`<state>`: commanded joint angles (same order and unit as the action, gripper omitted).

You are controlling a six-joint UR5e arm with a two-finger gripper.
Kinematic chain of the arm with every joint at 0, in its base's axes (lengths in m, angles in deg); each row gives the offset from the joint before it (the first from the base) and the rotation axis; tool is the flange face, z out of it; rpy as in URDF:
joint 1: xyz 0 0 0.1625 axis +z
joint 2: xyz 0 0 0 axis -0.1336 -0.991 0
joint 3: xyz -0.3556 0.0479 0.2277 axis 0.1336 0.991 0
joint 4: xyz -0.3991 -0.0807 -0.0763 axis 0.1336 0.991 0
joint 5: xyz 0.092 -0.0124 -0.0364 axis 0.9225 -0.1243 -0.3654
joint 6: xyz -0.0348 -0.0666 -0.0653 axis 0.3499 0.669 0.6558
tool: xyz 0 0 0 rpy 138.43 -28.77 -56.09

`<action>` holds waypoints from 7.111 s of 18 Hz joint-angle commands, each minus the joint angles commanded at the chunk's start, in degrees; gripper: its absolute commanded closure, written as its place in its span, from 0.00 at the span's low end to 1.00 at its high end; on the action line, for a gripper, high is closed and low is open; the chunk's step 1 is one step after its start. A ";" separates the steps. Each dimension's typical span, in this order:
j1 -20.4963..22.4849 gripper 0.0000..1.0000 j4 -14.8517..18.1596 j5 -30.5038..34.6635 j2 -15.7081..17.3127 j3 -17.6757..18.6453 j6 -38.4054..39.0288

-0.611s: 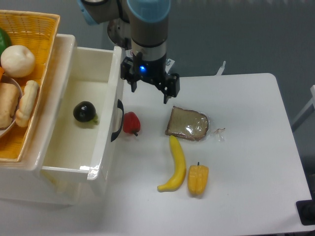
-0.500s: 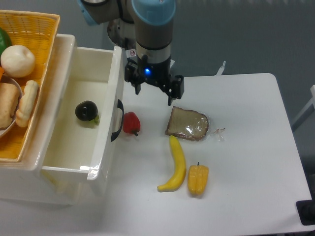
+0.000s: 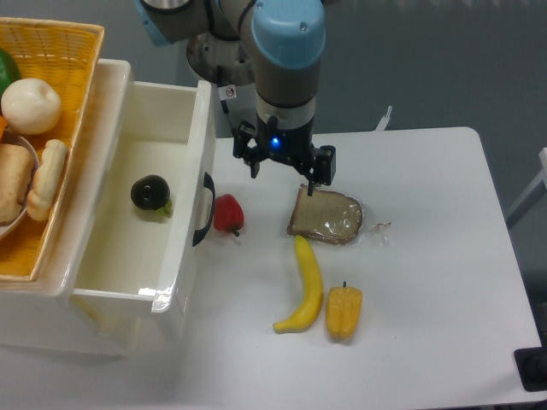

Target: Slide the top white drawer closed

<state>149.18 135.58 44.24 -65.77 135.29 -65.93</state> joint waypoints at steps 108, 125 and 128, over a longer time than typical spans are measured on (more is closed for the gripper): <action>15.64 0.00 -4.22 -2.19 -9.06 -2.55 -18.80; 16.96 0.00 -4.48 -2.28 -9.23 -3.60 -17.13; 18.10 0.00 -4.48 -2.37 -9.15 -3.51 -17.39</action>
<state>167.28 131.10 41.87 -74.91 131.77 -83.32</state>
